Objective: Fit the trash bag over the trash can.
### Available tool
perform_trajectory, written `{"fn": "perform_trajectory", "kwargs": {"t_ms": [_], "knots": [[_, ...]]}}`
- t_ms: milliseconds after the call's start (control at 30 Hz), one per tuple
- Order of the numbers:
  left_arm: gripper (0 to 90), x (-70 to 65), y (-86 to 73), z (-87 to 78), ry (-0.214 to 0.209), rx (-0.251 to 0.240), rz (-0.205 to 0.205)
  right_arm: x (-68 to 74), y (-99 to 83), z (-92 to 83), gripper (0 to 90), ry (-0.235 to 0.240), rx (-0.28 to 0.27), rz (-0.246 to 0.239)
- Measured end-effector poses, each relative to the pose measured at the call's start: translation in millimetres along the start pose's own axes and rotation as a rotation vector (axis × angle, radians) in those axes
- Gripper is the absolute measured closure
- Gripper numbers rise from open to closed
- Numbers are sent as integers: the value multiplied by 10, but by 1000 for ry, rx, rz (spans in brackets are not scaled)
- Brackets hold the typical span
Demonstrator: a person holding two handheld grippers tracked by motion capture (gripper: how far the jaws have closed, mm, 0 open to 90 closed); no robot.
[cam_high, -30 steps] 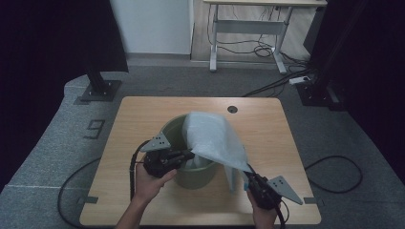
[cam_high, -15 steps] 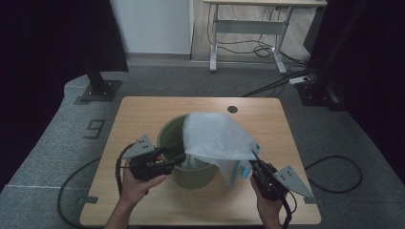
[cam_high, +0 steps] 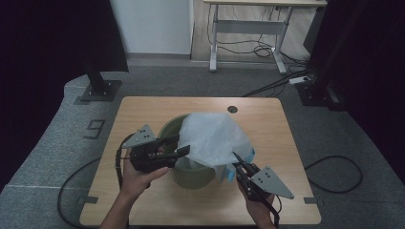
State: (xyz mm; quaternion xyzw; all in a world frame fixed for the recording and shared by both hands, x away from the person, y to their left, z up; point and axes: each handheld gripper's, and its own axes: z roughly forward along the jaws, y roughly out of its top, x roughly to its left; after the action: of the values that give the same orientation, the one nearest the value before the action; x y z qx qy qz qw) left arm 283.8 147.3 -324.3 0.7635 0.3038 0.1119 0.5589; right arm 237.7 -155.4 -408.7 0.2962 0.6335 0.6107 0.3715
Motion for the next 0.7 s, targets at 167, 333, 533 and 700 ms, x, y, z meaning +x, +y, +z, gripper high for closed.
{"fn": "perform_trajectory", "kwargs": {"t_ms": [167, 333, 533, 700], "knots": [[418, -52, 48, 143, -4, 57, 15, 98, 2, 70, 890, 29, 18, -34], [408, -82, 20, 286, 35, 109, 28, 157, 7, 121, 890, 50, 19, -39], [611, -104, -46, 416, 93, 154, 63, 176, 19, 141, 890, 55, 19, -40], [865, -42, -78, 440, 74, 139, 45, 171, -6, 133, 888, 60, 30, -37]]}}
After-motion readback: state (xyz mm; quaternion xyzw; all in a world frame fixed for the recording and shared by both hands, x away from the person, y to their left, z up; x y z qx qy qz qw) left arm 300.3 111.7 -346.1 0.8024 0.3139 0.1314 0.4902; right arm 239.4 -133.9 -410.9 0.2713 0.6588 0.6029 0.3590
